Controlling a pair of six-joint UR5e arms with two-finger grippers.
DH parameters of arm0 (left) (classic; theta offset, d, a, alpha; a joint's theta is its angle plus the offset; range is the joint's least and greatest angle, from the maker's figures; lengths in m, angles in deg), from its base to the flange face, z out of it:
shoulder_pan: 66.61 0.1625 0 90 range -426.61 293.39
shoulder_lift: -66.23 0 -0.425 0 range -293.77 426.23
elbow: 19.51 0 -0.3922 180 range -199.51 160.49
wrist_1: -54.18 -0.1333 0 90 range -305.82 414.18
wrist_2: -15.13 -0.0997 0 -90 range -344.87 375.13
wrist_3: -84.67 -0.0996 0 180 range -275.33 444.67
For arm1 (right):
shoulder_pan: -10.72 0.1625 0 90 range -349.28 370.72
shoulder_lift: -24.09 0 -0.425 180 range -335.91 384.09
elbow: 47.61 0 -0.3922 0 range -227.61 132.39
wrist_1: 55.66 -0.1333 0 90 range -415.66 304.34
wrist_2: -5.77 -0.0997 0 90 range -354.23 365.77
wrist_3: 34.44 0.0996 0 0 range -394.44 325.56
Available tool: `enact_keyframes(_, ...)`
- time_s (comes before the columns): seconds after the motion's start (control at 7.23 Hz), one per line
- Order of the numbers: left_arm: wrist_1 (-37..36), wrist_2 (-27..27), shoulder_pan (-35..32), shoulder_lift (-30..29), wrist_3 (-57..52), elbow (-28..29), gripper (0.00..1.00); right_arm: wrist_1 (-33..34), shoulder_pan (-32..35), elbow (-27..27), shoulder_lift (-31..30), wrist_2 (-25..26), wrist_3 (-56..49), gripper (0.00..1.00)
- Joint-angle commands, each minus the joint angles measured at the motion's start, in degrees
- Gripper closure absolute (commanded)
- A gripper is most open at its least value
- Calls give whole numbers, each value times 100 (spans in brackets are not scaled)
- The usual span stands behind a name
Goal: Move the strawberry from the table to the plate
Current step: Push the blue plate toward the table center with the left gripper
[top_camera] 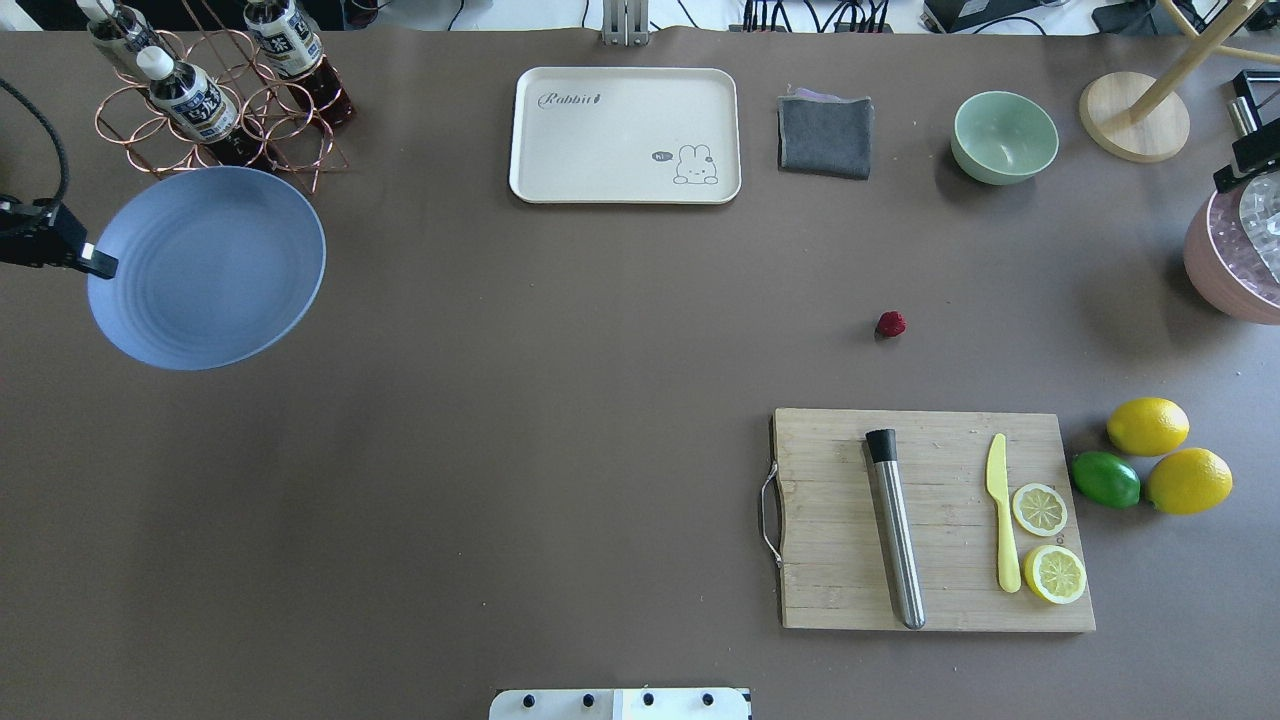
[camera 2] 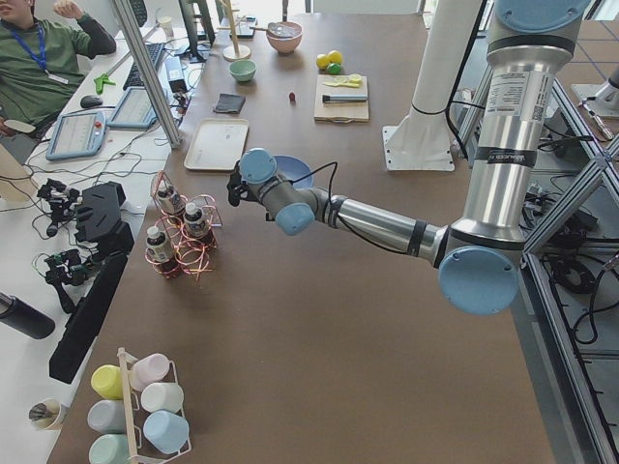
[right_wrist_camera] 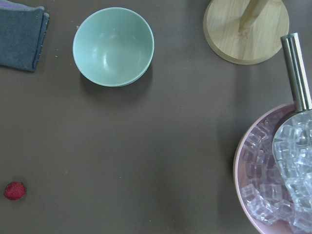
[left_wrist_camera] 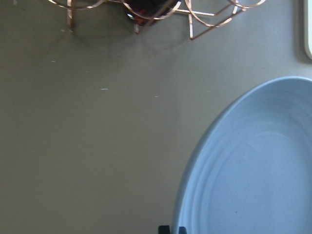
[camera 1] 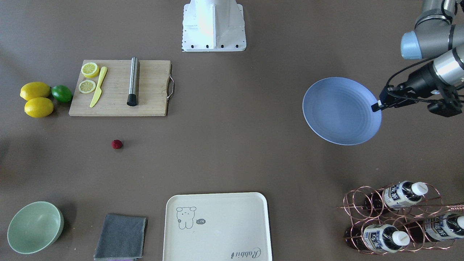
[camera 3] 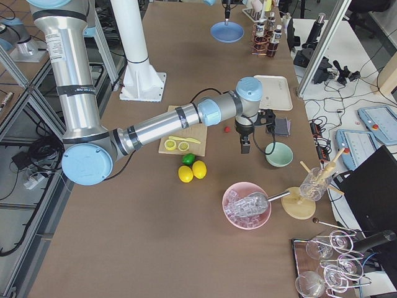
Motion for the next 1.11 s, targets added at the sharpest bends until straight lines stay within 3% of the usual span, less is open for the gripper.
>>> enact_keyframes(0.0,-1,-922,1061,-650,1333,-242,100,-814,-586,160,100,173,1105,0)
enact_keyframes(0.14,-10,-1240,1483,-984,1861,-216,100,-1158,-859,247,100,348,1582,0)
enact_keyframes(0.42,-54,-2039,2187,-1478,2575,-155,100,-1206,-1089,310,100,473,1788,0)
enact_keyframes(0.69,-63,-2857,2794,-1821,2797,81,100,-1267,-1466,319,117,700,2191,0)
enact_keyframes(0.97,-54,-3281,3138,-1937,2798,363,100,-1521,-1853,319,302,841,2919,0)
